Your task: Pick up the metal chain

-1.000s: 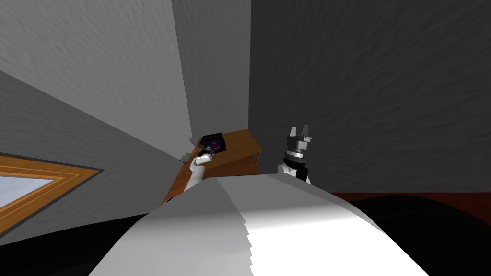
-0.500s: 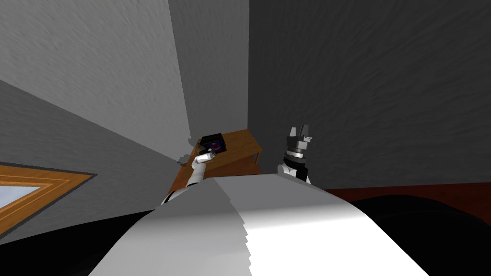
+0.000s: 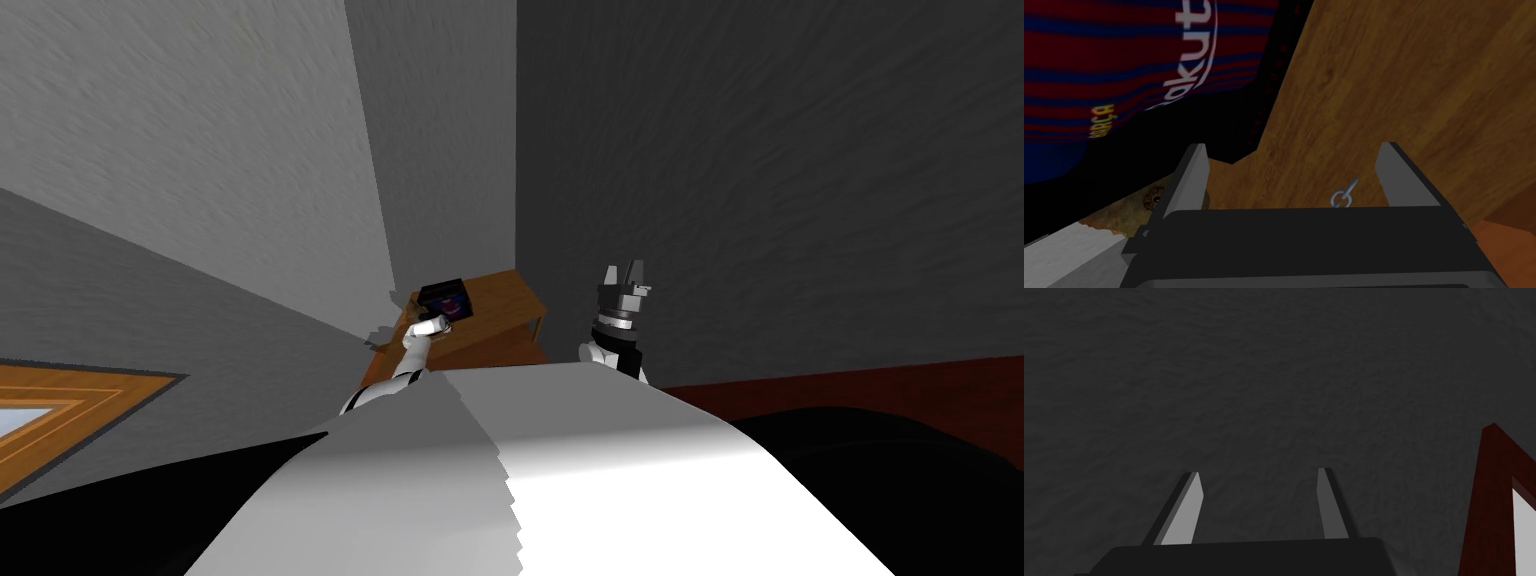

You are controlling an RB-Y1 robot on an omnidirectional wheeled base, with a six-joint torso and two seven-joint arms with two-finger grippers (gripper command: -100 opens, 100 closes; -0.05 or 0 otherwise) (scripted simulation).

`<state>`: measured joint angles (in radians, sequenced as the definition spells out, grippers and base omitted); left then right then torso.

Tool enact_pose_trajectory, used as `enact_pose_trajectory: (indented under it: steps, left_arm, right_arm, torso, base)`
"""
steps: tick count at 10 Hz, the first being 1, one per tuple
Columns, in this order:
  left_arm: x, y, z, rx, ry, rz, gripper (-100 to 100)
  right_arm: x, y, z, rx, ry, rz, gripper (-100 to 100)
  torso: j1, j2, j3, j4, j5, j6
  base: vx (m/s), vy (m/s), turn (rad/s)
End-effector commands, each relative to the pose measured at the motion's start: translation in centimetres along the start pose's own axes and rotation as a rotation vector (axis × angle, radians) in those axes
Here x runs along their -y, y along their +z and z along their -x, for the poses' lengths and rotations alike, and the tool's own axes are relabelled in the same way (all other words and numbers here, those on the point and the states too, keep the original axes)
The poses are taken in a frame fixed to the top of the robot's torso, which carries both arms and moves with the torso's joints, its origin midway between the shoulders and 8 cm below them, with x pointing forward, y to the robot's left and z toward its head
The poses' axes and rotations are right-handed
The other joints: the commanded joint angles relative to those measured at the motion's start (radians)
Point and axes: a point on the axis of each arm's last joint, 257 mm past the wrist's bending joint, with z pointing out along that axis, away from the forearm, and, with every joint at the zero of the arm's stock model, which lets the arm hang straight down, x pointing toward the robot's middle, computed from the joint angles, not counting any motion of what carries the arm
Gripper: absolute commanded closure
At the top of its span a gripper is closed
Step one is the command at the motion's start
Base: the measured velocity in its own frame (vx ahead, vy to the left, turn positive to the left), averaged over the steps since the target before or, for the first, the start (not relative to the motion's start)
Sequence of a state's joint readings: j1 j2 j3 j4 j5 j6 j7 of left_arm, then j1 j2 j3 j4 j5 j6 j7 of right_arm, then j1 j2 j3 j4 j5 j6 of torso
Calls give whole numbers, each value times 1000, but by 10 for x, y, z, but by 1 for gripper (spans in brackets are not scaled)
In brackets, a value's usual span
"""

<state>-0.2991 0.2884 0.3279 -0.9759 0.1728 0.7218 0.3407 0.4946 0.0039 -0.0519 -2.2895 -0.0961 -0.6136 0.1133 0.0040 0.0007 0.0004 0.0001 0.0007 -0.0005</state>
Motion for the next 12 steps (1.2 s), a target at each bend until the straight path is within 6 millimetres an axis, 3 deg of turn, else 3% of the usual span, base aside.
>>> enact_pose_trajectory:
  steps: [1, 4, 6, 12]
  left_arm:
    - [-14, 4, 5, 20, -11, 50, -100]
    - [-42, 9, 15, 70, -36, 167, -100]
    - [-44, 7, 14, 83, -42, 199, -100]
    - [-82, 5, 34, 163, -63, 349, -100]
  right_arm:
    - [0, 0, 0, 0, 0, 0, 0]
    - [0, 0, 0, 0, 0, 0, 0]
    - [0, 0, 0, 0, 0, 0, 0]
    - [0, 0, 0, 0, 0, 0, 0]
  torso:
    - [0, 0, 0, 0, 0, 0]
    - [0, 0, 0, 0, 0, 0]
    - [0, 0, 0, 0, 0, 0]
    - [-1, 0, 0, 0, 0, 0]
  base:
    - [-7, 46, -43]
    - [-12, 57, -59]
    - [-7, 61, -57]
    - [-6, 60, -53]
